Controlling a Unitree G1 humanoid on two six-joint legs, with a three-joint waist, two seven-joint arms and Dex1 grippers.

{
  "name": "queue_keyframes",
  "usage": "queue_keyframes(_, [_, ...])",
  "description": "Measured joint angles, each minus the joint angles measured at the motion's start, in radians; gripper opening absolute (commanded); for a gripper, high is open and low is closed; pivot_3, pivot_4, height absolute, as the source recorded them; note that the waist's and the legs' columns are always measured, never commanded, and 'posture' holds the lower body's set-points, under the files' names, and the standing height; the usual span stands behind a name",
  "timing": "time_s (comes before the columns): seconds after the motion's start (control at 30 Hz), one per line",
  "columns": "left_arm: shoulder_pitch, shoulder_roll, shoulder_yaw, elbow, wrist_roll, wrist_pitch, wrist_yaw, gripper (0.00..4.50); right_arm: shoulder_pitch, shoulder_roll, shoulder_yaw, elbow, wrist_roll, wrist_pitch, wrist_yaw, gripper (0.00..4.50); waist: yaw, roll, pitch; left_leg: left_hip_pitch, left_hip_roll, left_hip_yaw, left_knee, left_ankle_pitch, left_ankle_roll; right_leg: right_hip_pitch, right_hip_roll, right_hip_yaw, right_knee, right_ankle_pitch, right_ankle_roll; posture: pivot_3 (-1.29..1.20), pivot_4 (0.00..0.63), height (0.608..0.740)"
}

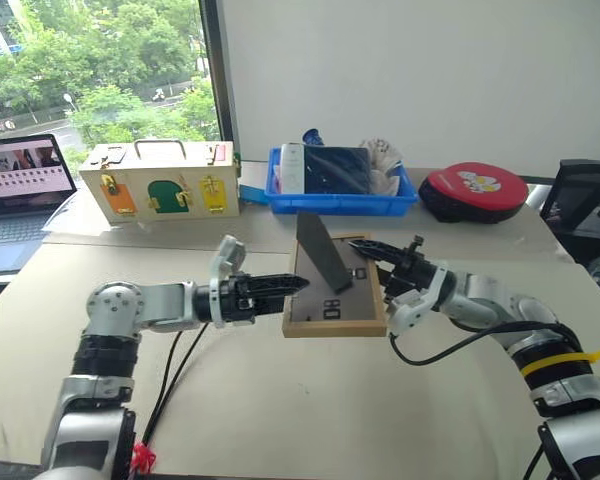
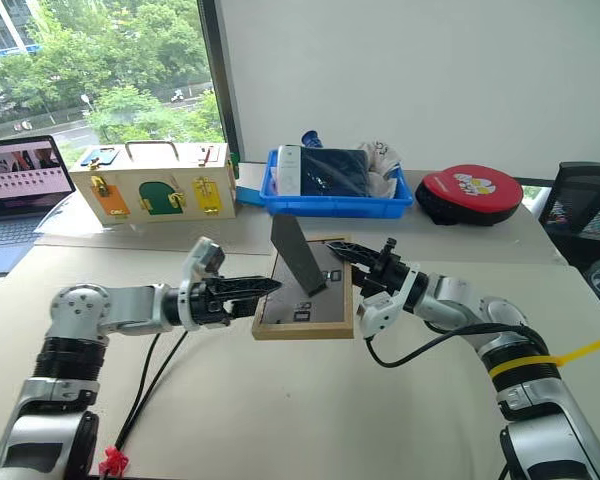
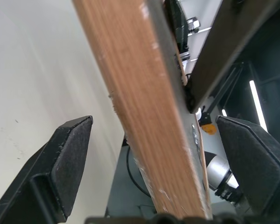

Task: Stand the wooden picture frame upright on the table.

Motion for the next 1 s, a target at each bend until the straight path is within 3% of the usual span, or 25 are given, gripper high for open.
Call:
queue_keyframes(0.1, [0.062, 0.083, 0.029, -0.064, 0.121, -0.081, -0.180, 4.50, -0.013, -0.005, 0.002, 0.057, 0.059, 0.001, 0.042, 1.31, -0.001, 0.000, 0.000, 0.000, 0.000, 0.000, 0.000, 0.000, 0.000, 0.000, 0.000, 0.000, 0.000, 0.000, 0.000, 0.00, 0.150, 0.726])
queue_keyframes(0.17, [0.094, 0.117, 0.059, -0.092, 0.177, -0.135, -0.278, 4.50, -0.035, 0.001, 0.015, 0.111, 0.175, 0.032, 0.164, 1.31, -0.005, 0.000, 0.001, 0.000, 0.000, 0.000, 0.000, 0.000, 0.001, 0.001, 0.000, 0.000, 0.000, 0.000, 0.000, 0.00, 0.150, 0.726])
queue_keyframes(0.3, [0.133, 0.145, 0.121, -0.123, 0.261, -0.235, -0.366, 4.50, -0.041, 0.116, 0.010, 0.124, 0.676, 0.446, 0.664, 1.31, -0.014, 0.000, 0.001, 0.003, 0.001, 0.000, 0.000, 0.000, 0.002, 0.006, 0.000, -0.002, 0.000, 0.000, 0.000, 0.00, 0.150, 0.726])
queue_keyframes(0.37, [0.145, 0.130, 0.128, -0.132, 0.298, -0.258, -0.366, 4.50, -0.052, 0.134, 0.009, 0.097, 0.815, 0.690, 0.847, 1.31, -0.012, 0.002, 0.003, 0.003, 0.001, -0.001, 0.001, -0.001, 0.003, 0.005, 0.000, -0.002, 0.000, 0.000, 0.000, 0.00, 0.150, 0.726])
queue_keyframes(0.43, [0.165, 0.104, 0.129, -0.136, 0.314, -0.272, -0.355, 4.50, -0.082, 0.136, 0.006, 0.070, 0.883, 0.873, 0.942, 1.31, -0.012, 0.004, 0.005, 0.002, 0.001, -0.001, 0.001, -0.001, 0.003, 0.003, 0.000, -0.002, 0.001, 0.000, 0.000, 0.00, 0.150, 0.726])
queue_keyframes(0.83, [0.215, 0.029, 0.174, -0.194, 0.338, -0.272, -0.261, 4.50, -0.142, 0.172, -0.039, -0.115, 1.103, 1.684, 1.044, 1.31, -0.013, 0.004, 0.005, 0.000, 0.001, -0.001, 0.001, -0.001, 0.003, 0.001, 0.000, -0.003, 0.001, 0.000, 0.000, 0.00, 0.150, 0.726])
queue_keyframes(1.0, [0.217, 0.010, 0.191, -0.201, 0.336, -0.264, -0.233, 4.50, -0.157, 0.178, -0.040, -0.082, 1.076, 1.755, 1.023, 1.31, -0.014, 0.004, 0.005, -0.001, 0.001, -0.001, 0.001, -0.001, 0.003, 0.001, 0.000, -0.003, 0.001, 0.000, 0.000, 0.00, 0.150, 0.726])
